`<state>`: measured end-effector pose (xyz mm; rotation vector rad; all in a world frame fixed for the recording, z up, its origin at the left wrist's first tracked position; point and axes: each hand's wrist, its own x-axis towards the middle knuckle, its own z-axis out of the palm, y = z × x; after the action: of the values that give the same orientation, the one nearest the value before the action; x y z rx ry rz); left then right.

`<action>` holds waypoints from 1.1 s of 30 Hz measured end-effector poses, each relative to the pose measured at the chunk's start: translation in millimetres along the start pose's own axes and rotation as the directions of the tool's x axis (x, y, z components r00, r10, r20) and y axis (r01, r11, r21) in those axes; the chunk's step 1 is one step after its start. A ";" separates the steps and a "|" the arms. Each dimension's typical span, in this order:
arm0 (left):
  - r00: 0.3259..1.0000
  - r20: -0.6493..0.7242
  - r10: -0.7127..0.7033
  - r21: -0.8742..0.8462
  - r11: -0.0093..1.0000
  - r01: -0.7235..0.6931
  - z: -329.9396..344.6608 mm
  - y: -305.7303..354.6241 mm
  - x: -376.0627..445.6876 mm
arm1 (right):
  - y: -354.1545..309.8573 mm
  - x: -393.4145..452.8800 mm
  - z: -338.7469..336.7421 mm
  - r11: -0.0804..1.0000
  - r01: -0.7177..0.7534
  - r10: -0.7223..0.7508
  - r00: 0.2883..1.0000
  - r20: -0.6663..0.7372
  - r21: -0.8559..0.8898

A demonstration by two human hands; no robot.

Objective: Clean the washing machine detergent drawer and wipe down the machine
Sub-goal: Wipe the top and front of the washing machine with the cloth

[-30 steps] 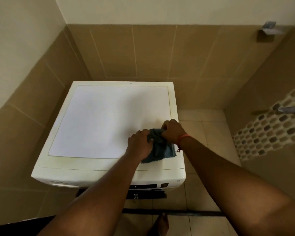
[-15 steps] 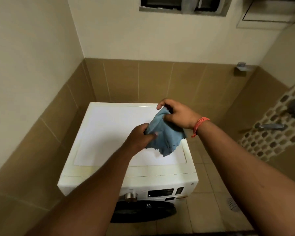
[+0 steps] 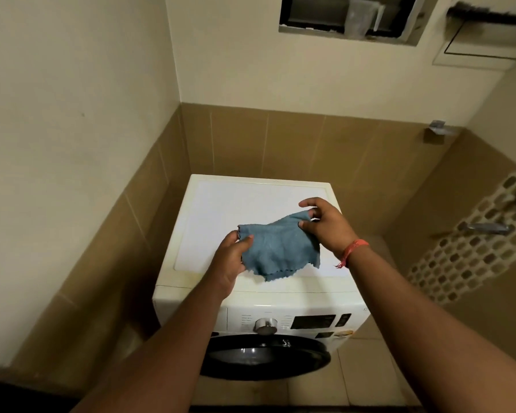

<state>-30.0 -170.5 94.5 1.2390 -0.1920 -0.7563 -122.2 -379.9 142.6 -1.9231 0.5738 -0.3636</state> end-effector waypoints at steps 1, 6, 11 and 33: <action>1.000 -0.013 -0.005 0.015 1.000 0.005 1.3 2.3 -1.1 | 0.3 -2.0 2.6 0.997 -0.009 0.008 1.000 0.007 0.076; 0.966 -0.202 0.161 0.352 0.932 -0.082 19.9 19.5 7.1 | -2.4 1.0 1.4 0.966 0.089 -0.100 0.994 0.034 0.242; 0.937 -0.071 0.343 0.394 0.872 -0.290 41.6 30.9 23.0 | 2.2 21.5 -23.8 0.932 0.118 -0.129 0.992 0.011 0.342; 0.827 -0.504 0.249 0.452 0.892 0.006 173.8 -24.8 73.2 | 81.1 75.2 -121.2 0.998 0.044 -0.035 0.981 0.192 -0.045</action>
<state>-76.2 -354.1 113.0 1.8096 0.0413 -0.2086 -137.5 -541.2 117.0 -1.9927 0.4220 -0.1883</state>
